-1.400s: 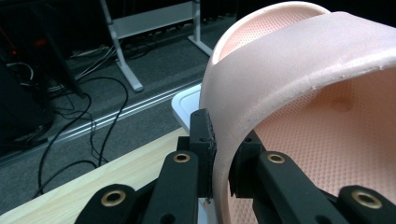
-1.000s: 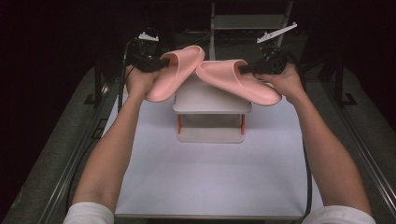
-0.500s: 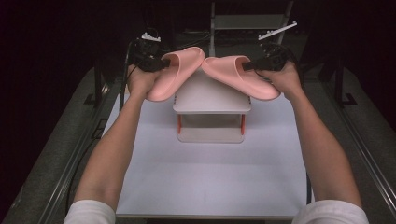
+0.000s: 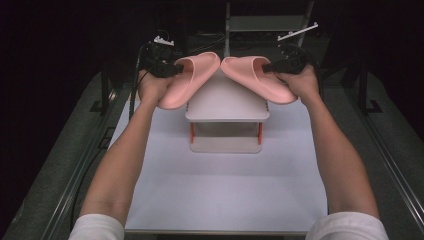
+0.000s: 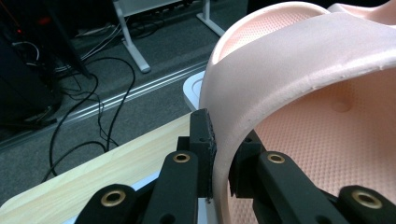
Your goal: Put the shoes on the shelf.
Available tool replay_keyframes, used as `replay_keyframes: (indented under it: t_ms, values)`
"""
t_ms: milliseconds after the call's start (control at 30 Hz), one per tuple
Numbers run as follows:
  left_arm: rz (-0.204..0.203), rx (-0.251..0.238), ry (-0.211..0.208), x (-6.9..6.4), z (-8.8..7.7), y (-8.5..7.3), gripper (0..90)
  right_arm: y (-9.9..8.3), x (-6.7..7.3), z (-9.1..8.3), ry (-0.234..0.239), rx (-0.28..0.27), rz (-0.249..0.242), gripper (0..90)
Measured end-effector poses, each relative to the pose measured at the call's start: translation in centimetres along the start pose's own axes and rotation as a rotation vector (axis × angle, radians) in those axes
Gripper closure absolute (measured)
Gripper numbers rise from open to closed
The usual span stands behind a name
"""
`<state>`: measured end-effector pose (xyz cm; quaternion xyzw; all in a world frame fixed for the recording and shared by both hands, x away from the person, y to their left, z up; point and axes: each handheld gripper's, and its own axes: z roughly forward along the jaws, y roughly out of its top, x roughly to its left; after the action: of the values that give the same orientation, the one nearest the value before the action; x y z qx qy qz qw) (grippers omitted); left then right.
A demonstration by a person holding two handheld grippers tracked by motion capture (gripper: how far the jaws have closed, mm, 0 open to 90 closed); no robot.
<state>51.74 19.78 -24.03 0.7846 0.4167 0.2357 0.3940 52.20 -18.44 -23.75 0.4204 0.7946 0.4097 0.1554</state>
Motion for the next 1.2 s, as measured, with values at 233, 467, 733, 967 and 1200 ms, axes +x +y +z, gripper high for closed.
replay_keyframes:
  t_ms: [233, 467, 733, 967, 1200]
  values:
    - [0.009, 0.008, 0.006, -0.5, 0.3, 0.3, 81.2, 0.2, 0.3, 0.0, -0.039, -0.007, 0.012, 82.5]
    - [0.006, 0.031, -0.003, -1.2, 0.9, 0.4, 78.0, 0.2, 0.9, 0.5, -0.114, 0.006, 0.038, 82.4]
    - [-0.012, 0.021, -0.013, -1.2, 0.9, 0.3, 76.8, 0.2, 1.0, 0.8, -0.143, 0.012, 0.058, 82.4]
    - [-0.027, 0.023, -0.001, -0.9, 1.0, 0.1, 76.9, 0.1, 1.1, 1.1, -0.152, 0.021, 0.066, 82.3]
    - [-0.043, 0.015, 0.0, -1.1, 1.1, 0.1, 76.9, 0.1, 1.2, 0.9, -0.154, 0.009, 0.077, 82.2]
